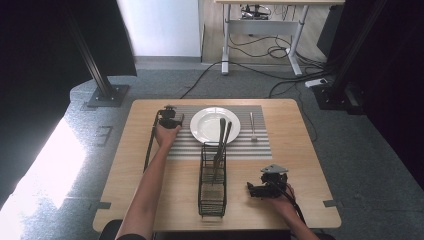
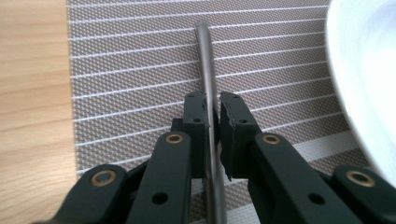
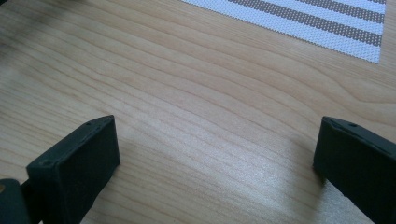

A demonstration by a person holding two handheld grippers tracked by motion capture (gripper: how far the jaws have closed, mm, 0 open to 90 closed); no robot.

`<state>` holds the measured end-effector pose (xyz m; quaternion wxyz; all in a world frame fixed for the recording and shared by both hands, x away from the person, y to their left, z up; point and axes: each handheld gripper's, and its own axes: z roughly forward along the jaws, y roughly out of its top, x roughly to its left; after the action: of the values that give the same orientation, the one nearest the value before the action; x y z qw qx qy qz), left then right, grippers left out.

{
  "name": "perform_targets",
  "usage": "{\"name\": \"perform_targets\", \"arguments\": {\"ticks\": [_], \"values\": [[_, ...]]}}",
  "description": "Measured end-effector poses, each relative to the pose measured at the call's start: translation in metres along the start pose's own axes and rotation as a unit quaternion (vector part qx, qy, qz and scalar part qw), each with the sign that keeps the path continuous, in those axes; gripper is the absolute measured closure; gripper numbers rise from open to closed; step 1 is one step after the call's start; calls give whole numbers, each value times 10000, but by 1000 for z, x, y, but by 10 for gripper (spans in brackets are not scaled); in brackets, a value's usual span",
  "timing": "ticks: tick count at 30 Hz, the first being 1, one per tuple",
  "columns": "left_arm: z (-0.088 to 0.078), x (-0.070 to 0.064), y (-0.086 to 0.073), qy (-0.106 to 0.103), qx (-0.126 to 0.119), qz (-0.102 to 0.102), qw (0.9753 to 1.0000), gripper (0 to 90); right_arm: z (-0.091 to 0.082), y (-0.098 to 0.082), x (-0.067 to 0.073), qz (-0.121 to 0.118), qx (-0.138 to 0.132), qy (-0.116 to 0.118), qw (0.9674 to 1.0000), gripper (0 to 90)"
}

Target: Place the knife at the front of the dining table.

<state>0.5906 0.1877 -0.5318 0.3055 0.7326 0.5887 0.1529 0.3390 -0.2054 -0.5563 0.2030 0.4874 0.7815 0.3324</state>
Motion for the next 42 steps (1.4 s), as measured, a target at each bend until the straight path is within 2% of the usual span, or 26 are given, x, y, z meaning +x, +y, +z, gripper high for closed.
{"name": "perform_targets", "arguments": {"ticks": [1, 8, 12, 15, 18, 23, 27, 32, 33, 34, 36, 38, 42], "values": [[-1, 3, 0, -48, 1, -50, 10000, 788, 0, 0, 0, -6, 2, 3, 10000, 5], [-3, 6, -3, -70, -20, 0, 10000, 759, 0, 0, 0, -11, 1, 6, 10000, 4], [-7, 4, -8, -84, -6, 106, 9999, 761, -1, 0, 0, -11, 3, 12, 10000, 5], [-10, 2, -12, 13, -8, 270, 9996, 789, 0, 0, 0, -8, 3, 11, 10000, 4], [-9, 1, -11, 51, -6, 272, 9996, 795, -1, 0, 0, -9, 3, 7, 10000, 5], [-3, 2, -5, 105, -87, 180, 9997, 796, -1, 0, 0, -5, 4, 10, 10000, 5], [4, 4, 3, 75, -129, 16, 9999, 796, -1, 0, 0, -7, 4, 14, 10000, 5], [6, 5, 5, 75, -135, 7, 9999, 795, -1, 0, 0, -10, 6, 13, 10000, 4], [4, 5, 4, 54, -154, 15, 9999, 758, -1, 0, 0, -11, 6, 14, 10000, 4], [3, 5, 3, 62, -187, 17, 9998, 758, -1, 0, 0, -15, 7, 17, 10000, 5], [-5, 5, 0, 66, -313, 54, 9995, 683, -1, -1, 0, -17, 10, 23, 10000, 5], [-16, 7, -6, -56, -230, 112, 9997, 621, -1, -1, 0, -21, 10, 27, 10000, 4], [-28, 7, -16, -120, -263, 136, 9995, 570, -1, 0, 0, -45, 10, 36, 10000, 2]]}}
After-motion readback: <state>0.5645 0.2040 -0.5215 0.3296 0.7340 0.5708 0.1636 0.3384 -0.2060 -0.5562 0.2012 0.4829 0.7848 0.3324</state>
